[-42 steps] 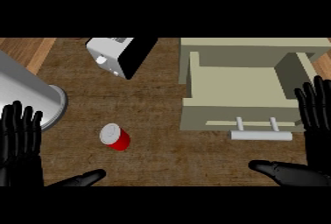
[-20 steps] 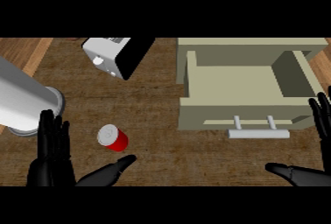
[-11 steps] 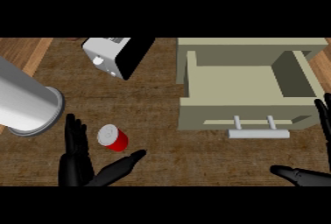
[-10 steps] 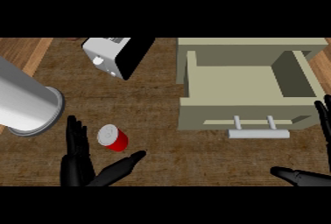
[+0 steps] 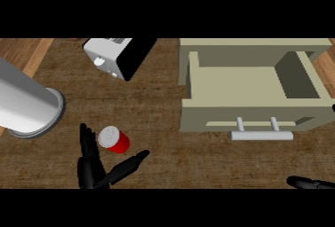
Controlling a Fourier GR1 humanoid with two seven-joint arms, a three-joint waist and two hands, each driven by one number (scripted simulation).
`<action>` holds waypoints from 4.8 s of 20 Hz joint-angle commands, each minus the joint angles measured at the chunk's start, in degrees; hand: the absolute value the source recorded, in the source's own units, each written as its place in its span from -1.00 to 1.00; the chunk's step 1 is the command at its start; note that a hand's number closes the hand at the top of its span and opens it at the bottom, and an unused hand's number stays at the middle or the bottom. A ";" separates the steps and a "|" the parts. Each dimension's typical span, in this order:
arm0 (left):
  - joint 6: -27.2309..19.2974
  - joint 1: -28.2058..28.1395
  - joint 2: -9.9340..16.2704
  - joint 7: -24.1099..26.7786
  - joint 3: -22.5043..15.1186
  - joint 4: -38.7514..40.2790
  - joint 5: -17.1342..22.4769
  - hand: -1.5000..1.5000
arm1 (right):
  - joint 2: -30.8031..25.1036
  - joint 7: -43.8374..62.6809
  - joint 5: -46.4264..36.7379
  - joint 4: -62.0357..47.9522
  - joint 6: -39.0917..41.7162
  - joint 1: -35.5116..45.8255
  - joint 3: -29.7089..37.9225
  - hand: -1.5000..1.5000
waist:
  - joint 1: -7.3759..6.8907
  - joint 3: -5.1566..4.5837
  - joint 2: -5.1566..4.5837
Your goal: Pick up the can, place it into the drawer and close the drawer
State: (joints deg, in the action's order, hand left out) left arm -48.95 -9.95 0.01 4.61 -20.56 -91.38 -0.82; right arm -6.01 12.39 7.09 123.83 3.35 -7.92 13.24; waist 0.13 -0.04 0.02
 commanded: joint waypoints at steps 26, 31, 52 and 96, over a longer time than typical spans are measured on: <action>14.92 11.66 0.00 32.27 14.98 38.00 25.59 -1.00 | 0.88 2.05 1.62 2.84 3.76 -0.51 4.96 -1.00 | 0.04 0.02 -0.02; 16.74 17.87 0.02 29.27 17.56 41.38 23.01 -1.00 | 2.72 4.25 -2.16 5.01 2.31 -0.44 1.44 -1.00 | 0.09 0.02 -0.03; 37.18 33.17 3.75 30.75 18.10 55.94 22.08 1.00 | 2.62 0.00 -3.18 2.03 3.62 0.13 3.26 -1.00 | 0.35 0.03 -0.11; 24.46 84.95 0.01 -16.79 11.88 47.32 15.33 1.00 | 0.20 7.63 -1.85 7.84 1.35 4.23 5.41 -1.00 | 1.73 0.08 -0.23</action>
State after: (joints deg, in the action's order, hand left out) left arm -22.78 69.53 0.18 -11.23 -8.07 -48.97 13.20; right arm -5.97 19.22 4.53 129.61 4.61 -3.11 18.74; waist 1.25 0.04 -0.11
